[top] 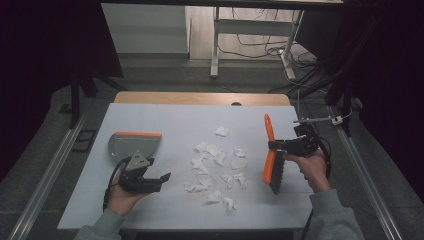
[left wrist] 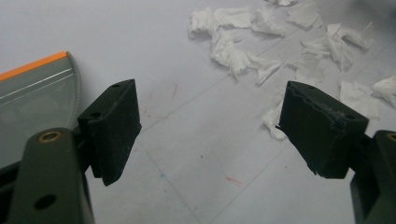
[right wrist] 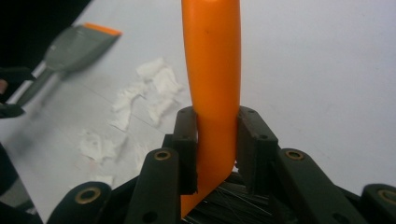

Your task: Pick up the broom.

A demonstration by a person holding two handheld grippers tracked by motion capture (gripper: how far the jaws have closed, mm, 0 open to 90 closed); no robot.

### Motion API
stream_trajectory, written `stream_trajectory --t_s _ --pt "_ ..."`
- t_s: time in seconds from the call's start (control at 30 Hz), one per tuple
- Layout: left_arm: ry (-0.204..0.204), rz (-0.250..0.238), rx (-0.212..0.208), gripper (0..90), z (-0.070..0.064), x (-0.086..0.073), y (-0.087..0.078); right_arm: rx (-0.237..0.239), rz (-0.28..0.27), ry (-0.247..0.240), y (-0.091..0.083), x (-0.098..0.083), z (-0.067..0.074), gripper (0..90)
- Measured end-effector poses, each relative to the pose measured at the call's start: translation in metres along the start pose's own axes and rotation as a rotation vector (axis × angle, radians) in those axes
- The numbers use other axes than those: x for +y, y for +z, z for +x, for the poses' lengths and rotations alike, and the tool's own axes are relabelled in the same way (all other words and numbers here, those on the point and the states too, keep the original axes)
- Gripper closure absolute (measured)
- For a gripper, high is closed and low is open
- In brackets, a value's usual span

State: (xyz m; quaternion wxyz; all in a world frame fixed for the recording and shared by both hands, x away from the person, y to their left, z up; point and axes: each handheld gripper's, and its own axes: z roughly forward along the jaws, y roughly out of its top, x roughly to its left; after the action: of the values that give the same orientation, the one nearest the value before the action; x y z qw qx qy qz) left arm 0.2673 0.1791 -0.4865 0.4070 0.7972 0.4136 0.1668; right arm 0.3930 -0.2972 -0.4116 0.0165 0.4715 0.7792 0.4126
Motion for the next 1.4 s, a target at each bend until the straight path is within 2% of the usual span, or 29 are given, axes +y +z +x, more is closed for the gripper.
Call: stream_trajectory --t_s 0.1,0.23,0.33,0.5,0.67,0.97,1.07,1.23,1.3,1.4 --pt "0.007 0.001 -0.008 21.0 -0.004 0.005 0.004 0.026 -0.032 0.003 -0.001 -0.002 0.002 71.1" --pt "0.014 -0.001 -0.044 21.0 -0.010 0.012 0.008 0.034 -0.087 -0.001 -0.002 -0.005 0.007 71.1" --pt "0.021 -0.006 -0.054 21.0 -0.016 0.017 0.010 0.057 -0.121 -0.004 0.000 -0.008 0.011 71.1" --pt "0.036 -0.007 -0.082 21.0 -0.026 0.025 0.017 0.074 -0.154 0.004 0.005 -0.010 0.017 71.0" --pt "0.046 -0.003 -0.114 21.0 -0.034 0.033 0.023 0.097 -0.210 0.009 0.007 -0.012 0.024 71.0" --pt "0.086 0.003 -0.155 21.0 -0.054 0.048 0.036 0.070 -0.285 0.016 0.011 -0.017 0.030 71.1" --pt "0.095 0.002 -0.182 21.0 -0.062 0.053 0.040 0.083 -0.310 0.020 0.014 -0.017 0.034 71.0" --pt "0.126 -0.001 -0.217 20.9 -0.082 0.064 0.048 0.085 -0.343 0.018 0.019 -0.017 0.044 71.0" --pt "0.144 0.000 -0.224 20.9 -0.090 0.068 0.052 0.079 -0.355 0.017 0.022 -0.018 0.048 71.0" --pt "0.149 -0.005 -0.229 20.9 -0.097 0.072 0.058 0.082 -0.378 0.030 0.026 -0.019 0.053 71.0"
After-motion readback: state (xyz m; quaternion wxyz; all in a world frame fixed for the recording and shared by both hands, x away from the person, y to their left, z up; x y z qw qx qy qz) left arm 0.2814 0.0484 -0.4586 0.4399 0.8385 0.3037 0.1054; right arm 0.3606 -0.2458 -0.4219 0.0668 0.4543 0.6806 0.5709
